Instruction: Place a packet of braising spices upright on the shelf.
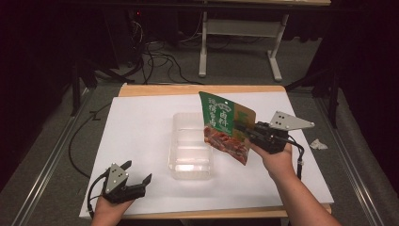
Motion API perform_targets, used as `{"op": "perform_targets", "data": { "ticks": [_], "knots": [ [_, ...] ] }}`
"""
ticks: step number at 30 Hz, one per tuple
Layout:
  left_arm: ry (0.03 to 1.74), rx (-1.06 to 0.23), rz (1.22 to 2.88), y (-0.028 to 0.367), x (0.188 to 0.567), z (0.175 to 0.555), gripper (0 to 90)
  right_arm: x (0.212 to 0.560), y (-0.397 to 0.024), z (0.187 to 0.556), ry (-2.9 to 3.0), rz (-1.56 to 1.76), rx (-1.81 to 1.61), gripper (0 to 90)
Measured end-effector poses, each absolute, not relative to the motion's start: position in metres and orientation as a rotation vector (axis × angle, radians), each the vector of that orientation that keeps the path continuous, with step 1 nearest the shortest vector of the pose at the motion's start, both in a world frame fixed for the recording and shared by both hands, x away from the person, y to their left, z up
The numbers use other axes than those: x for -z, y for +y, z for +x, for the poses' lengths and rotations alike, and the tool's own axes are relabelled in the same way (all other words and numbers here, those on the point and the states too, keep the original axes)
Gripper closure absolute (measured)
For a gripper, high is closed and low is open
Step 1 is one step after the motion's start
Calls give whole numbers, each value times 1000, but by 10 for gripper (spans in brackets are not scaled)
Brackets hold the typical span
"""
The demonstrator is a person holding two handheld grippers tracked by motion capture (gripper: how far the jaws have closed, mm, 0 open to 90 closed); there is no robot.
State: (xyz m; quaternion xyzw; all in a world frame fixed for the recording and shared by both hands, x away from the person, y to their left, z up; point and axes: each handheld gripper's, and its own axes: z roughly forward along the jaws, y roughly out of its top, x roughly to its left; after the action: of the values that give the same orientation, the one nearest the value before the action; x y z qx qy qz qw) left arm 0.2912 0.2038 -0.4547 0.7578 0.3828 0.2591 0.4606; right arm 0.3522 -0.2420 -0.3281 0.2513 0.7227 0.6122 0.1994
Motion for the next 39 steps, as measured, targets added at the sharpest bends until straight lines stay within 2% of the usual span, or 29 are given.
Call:
{"op": "perform_targets", "data": {
  "ticks": [39],
  "knots": [
    [917,-627,1871,202,454,291,150,343,-161,414,2087,606,-1743,900]
  ]
}}
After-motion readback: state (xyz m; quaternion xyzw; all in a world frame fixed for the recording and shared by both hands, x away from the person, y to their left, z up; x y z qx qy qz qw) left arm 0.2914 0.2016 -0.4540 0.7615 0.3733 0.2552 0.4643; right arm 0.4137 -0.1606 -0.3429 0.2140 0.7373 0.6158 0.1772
